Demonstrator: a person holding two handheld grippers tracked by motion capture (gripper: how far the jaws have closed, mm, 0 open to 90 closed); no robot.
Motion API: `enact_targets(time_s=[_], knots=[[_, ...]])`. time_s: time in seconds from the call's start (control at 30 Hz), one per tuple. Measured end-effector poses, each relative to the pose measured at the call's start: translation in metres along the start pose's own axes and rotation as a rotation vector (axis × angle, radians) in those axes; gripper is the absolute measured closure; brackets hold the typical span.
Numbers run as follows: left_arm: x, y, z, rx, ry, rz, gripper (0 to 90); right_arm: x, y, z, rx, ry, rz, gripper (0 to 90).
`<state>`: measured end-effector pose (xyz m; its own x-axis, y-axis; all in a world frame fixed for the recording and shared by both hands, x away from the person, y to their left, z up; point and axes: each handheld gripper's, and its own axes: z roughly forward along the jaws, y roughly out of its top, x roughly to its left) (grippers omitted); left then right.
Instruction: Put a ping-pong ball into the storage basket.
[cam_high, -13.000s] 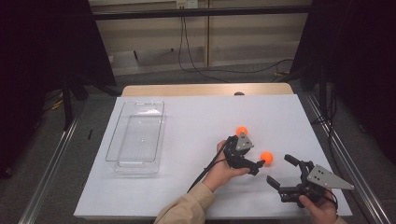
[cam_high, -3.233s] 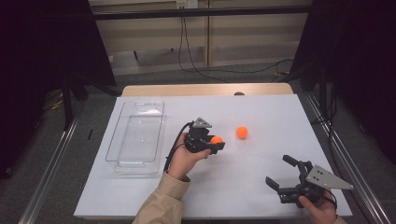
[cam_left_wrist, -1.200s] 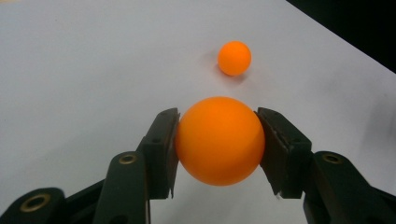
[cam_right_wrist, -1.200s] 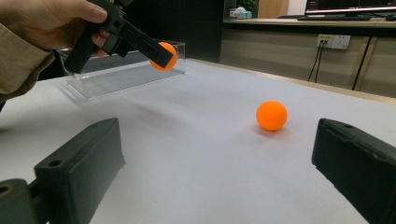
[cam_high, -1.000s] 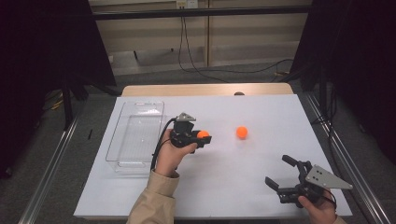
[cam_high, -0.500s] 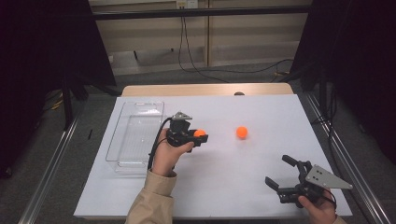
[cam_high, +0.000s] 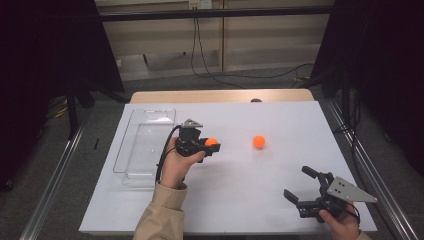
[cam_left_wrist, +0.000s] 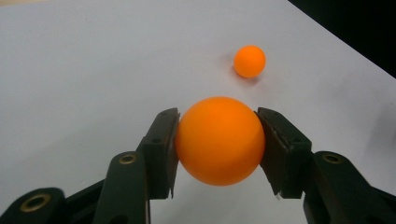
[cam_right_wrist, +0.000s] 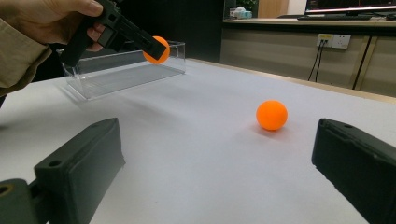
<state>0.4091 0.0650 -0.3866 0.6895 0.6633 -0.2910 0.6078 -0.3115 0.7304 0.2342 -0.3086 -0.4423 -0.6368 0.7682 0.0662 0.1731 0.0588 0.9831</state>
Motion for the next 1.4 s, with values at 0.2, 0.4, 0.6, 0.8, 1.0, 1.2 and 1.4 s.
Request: enact_targets(time_s=[0.2,0.4,0.6,0.8,1.0,1.2,1.4], knots=[[0.003,0.0,-0.003,-0.002,0.002,-0.008,50.8,0.0,0.0,0.0,0.0,0.0,0.001,1.7],[0.006,0.0,-0.007,-0.001,0.012,-0.013,50.8,0.0,0.0,0.0,0.001,0.0,-0.001,1.7],[0.009,0.0,-0.01,-0.003,0.019,-0.019,50.8,0.0,0.0,0.0,0.0,0.001,-0.001,1.7],[0.011,0.0,-0.013,-0.009,0.023,-0.027,50.8,0.0,0.0,0.0,0.0,0.001,-0.001,1.8],[0.013,-0.001,-0.015,-0.01,0.028,-0.031,50.8,0.0,0.0,0.0,0.001,0.001,-0.002,1.9],[0.015,-0.001,-0.019,-0.017,0.037,-0.04,50.8,0.0,0.0,0.0,0.0,0.001,-0.001,2.0],[0.018,-0.001,-0.022,-0.019,0.042,-0.043,50.8,0.0,0.0,0.0,0.001,0.003,-0.001,2.0]])
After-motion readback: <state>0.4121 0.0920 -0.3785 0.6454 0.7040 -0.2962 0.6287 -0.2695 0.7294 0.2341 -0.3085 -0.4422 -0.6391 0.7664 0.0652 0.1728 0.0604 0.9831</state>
